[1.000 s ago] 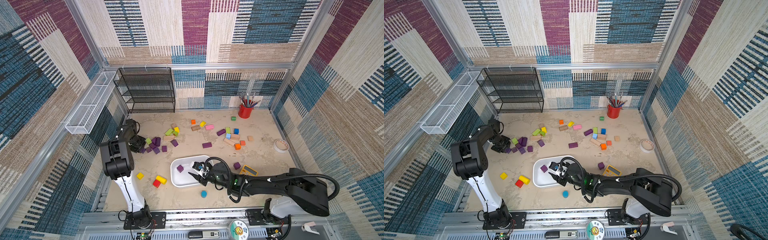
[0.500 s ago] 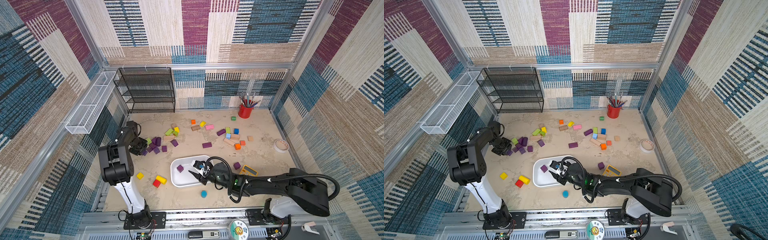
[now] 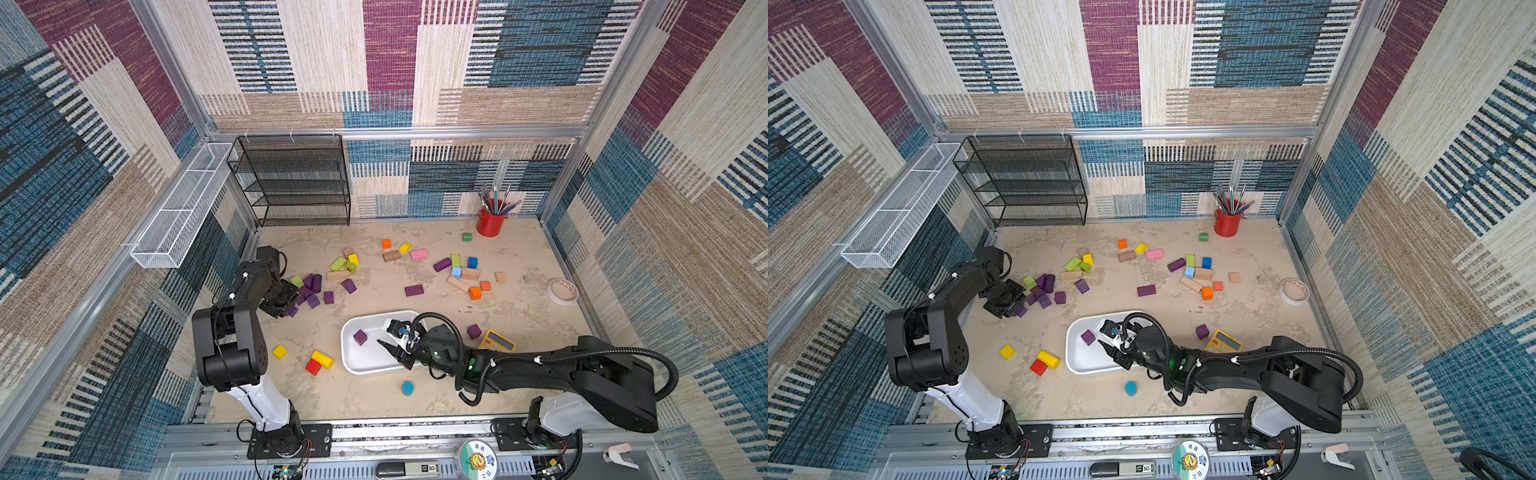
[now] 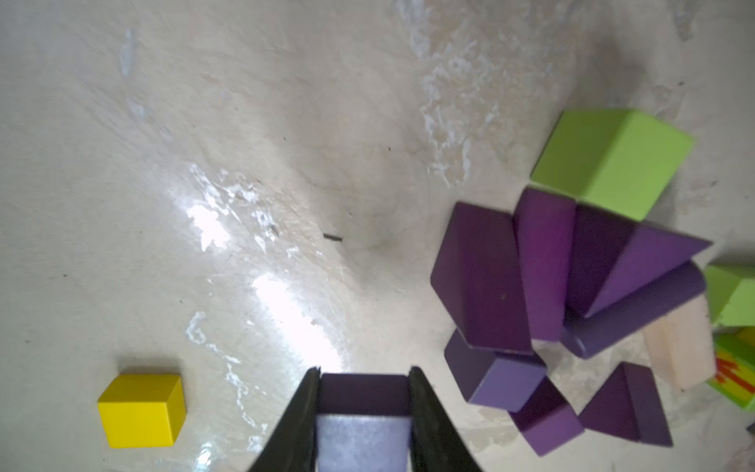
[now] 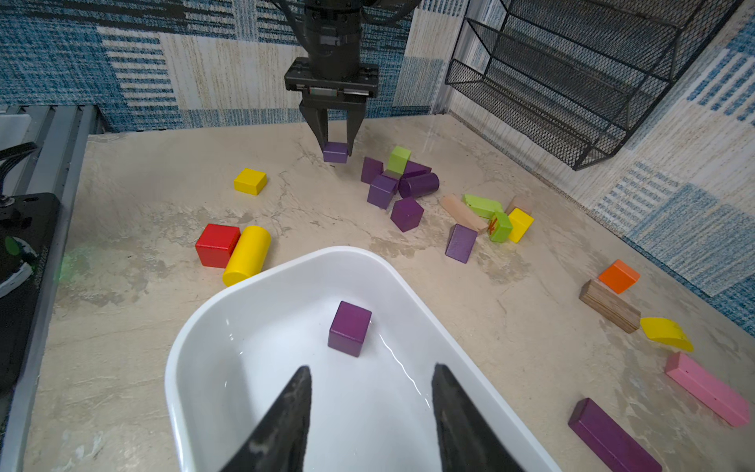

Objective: Pick purple bricks into the storage bin
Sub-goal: Pick up the building block from the center of the board, then place the building block in the storage box.

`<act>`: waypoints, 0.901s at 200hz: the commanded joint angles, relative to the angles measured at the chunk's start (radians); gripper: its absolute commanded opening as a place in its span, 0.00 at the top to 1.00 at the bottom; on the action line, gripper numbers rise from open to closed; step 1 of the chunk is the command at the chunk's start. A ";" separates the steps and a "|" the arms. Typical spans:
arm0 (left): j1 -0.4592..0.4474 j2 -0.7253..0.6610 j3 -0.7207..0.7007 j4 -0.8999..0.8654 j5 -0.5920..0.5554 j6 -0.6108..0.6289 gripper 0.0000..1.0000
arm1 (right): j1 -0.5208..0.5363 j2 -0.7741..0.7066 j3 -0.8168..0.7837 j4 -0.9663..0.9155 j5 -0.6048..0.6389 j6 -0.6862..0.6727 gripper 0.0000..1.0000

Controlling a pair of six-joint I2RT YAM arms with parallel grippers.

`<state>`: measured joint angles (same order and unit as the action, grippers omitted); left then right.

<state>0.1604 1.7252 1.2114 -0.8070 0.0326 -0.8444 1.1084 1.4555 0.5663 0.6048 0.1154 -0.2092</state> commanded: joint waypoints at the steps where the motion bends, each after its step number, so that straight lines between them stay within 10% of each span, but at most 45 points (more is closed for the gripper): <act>1: -0.025 -0.032 -0.030 0.002 0.006 0.022 0.71 | -0.002 0.006 0.010 0.029 0.007 0.020 0.51; 180: -0.302 -0.284 -0.183 0.016 0.001 0.031 0.73 | -0.106 0.010 0.034 -0.026 0.024 0.142 0.49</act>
<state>-0.1154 1.4609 1.0317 -0.7895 0.0360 -0.8371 1.0183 1.4708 0.5900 0.5831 0.1345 -0.1165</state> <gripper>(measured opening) 0.347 0.507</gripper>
